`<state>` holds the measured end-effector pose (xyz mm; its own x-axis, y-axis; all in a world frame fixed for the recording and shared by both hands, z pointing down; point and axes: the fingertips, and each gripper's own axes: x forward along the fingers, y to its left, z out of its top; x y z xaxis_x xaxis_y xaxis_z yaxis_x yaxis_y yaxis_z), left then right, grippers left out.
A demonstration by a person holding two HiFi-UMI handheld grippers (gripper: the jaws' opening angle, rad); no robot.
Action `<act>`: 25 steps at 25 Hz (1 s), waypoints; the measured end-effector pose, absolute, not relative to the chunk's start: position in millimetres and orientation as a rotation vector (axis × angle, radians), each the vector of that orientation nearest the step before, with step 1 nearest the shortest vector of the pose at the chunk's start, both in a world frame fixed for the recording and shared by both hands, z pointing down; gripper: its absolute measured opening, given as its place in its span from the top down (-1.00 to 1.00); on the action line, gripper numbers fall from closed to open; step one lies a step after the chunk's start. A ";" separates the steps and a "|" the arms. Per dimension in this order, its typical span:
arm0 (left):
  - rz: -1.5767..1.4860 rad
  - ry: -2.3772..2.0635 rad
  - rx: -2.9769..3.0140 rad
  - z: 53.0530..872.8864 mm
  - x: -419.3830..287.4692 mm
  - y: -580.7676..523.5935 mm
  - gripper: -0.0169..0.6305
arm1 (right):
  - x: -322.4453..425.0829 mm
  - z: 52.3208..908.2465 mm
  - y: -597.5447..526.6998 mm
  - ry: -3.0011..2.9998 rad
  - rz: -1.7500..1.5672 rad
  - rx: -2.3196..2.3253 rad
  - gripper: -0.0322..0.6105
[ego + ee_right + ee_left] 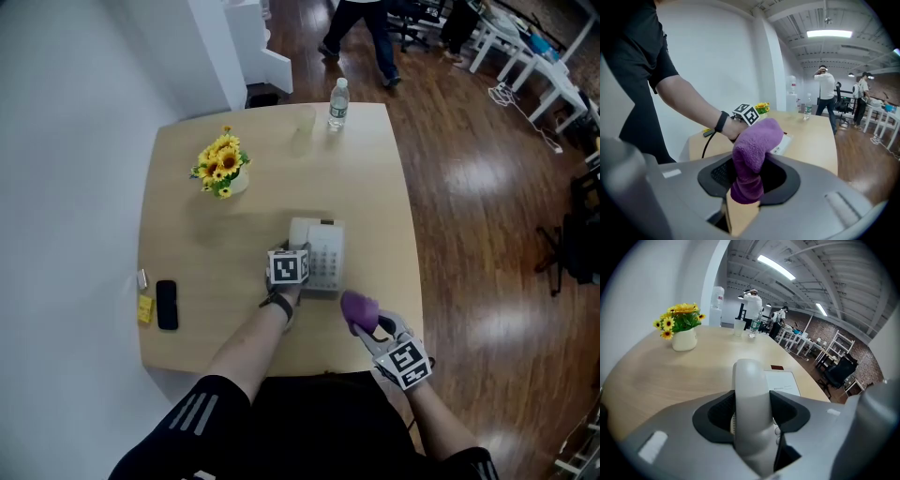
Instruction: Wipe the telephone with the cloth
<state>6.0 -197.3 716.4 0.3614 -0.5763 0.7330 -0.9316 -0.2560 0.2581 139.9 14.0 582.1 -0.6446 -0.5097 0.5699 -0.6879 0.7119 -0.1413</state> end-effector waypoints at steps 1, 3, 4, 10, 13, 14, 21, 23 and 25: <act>0.667 -1.295 1.949 715.9 7.7 -197.2 0.23 | 139.5 581.7 14.4 -2.416 0.481 0.917 0.49; 0.667 -1.265 1.959 714.9 11.2 -196.8 0.20 | 137.5 580.6 14.5 -2.413 0.484 0.917 0.49; 0.672 -1.254 1.962 714.6 11.7 -196.2 0.18 | 136.2 580.5 14.0 -2.415 0.483 0.918 0.49; 0.645 -1.214 2.049 688.4 6.1 -189.9 0.18 | 125.6 565.4 7.9 -2.447 0.500 0.980 0.49; 0.570 -1.130 2.178 649.9 9.1 -173.9 0.18 | 127.6 553.5 2.4 -2.489 0.613 1.052 0.49; 0.546 -1.095 2.224 637.3 9.2 -165.3 0.18 | 128.7 550.1 0.3 -2.500 0.637 1.076 0.49; 0.401 -0.877 2.453 569.9 -10.4 -75.4 0.18 | 128.8 512.2 -7.9 -2.593 0.617 1.186 0.48; 0.398 -0.870 2.509 559.1 -17.1 -51.8 0.18 | 127.2 501.3 -2.6 -2.624 0.626 1.183 0.48; 0.382 -0.876 2.536 551.2 -23.2 -31.3 0.18 | 123.7 497.1 6.0 -2.633 0.632 1.158 0.48</act>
